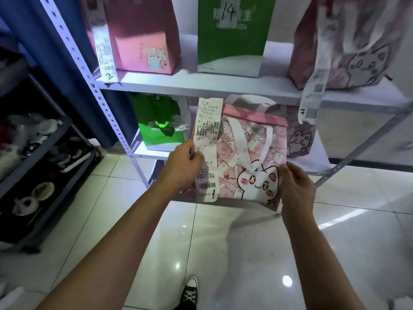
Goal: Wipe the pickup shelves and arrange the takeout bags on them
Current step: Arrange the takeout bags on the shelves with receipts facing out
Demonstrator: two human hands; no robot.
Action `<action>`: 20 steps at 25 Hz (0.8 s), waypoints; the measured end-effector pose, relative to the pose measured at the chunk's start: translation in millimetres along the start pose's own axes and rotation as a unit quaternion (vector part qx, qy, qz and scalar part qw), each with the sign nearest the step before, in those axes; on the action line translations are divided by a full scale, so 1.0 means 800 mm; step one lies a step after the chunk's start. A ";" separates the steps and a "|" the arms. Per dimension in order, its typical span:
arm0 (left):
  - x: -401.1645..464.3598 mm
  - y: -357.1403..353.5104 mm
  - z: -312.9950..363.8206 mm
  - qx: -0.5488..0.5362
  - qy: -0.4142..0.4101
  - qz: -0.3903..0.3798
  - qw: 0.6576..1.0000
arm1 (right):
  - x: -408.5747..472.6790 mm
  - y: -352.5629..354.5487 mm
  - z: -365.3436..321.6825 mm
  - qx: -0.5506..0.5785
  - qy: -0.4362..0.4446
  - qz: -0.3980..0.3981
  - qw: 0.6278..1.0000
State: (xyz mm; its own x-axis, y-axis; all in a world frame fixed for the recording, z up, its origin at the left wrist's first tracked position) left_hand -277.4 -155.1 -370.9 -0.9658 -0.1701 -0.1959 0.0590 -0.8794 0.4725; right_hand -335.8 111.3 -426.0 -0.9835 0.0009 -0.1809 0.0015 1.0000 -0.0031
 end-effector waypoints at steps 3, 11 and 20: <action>-0.038 0.020 0.056 -0.030 -0.028 -0.005 0.999 | -0.033 0.008 -0.058 0.029 0.015 -0.011 0.999; -0.105 0.072 0.162 -0.073 -0.073 0.026 0.994 | -0.078 0.009 -0.198 0.035 0.082 -0.044 0.995; -0.124 0.161 0.239 -0.067 -0.126 0.046 0.989 | -0.094 -0.039 -0.319 0.049 0.149 -0.067 0.985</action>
State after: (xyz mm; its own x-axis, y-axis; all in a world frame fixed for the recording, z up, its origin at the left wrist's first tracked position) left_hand -222.5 -166.3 -126.3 -0.9859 -0.1509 0.0718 0.1667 -0.9190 0.3573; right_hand -308.3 81.0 -161.6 -0.9855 -0.1146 0.1253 -0.1280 0.9863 -0.1043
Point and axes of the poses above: each hand's wrist, its own x-axis towards the middle knuckle, its own y-axis out of the back of the hand, z = x × y, the point moved 4 cm from there along x, towards the middle knuckle, and after that the axes turned 15 degrees about -z, right-handed, at the moved point
